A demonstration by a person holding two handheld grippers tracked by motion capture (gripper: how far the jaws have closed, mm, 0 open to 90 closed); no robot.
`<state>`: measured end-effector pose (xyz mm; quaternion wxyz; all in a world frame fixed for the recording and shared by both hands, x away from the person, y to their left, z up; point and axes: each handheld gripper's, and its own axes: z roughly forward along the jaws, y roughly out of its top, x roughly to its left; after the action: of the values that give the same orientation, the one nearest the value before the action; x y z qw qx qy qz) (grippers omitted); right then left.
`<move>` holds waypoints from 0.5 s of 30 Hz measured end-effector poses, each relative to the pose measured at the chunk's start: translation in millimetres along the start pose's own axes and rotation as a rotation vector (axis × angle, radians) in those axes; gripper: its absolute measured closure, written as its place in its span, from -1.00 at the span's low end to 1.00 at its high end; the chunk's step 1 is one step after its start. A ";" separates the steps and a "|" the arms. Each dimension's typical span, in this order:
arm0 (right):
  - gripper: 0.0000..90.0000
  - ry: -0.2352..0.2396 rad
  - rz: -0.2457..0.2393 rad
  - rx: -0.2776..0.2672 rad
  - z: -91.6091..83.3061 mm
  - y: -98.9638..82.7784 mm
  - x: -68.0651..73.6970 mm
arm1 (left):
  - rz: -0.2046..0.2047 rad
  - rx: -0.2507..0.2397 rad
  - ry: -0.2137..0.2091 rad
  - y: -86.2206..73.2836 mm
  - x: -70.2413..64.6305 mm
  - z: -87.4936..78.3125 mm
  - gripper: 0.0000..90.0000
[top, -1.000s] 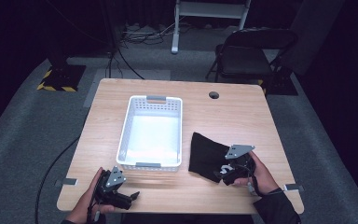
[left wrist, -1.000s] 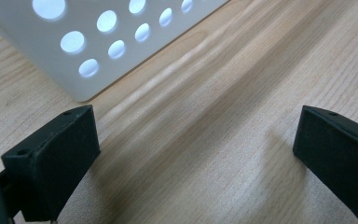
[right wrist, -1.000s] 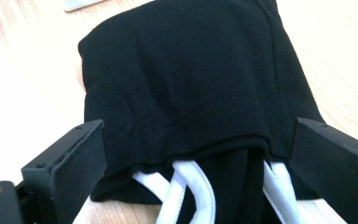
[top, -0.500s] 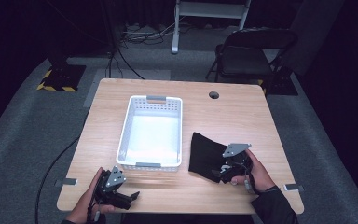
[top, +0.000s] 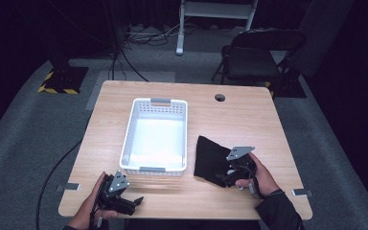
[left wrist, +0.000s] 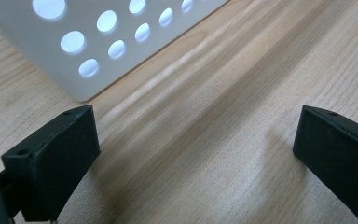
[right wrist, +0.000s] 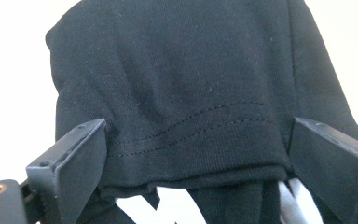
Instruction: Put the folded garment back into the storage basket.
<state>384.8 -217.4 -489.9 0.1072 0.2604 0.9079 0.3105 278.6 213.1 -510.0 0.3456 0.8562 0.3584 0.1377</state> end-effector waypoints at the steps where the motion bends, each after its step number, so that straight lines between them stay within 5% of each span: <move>1: -0.87 0.011 0.015 -0.001 0.9 -1.1 -1.8 | 0.000 0.000 -0.001 0.0 0.0 0.0 -1.00; 7: -0.78 0.062 0.034 -0.026 1.6 -6.3 -6.2 | 0.000 0.000 0.000 0.0 0.0 0.0 -1.00; 15: -0.24 0.071 0.067 -0.049 -5.8 -9.7 -11.0 | -0.001 0.000 -0.002 -0.1 -0.1 0.1 -1.00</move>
<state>388.0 -232.8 -491.0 0.0709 0.2768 0.8940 0.3450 278.5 213.0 -510.1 0.3460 0.8561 0.3587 0.1368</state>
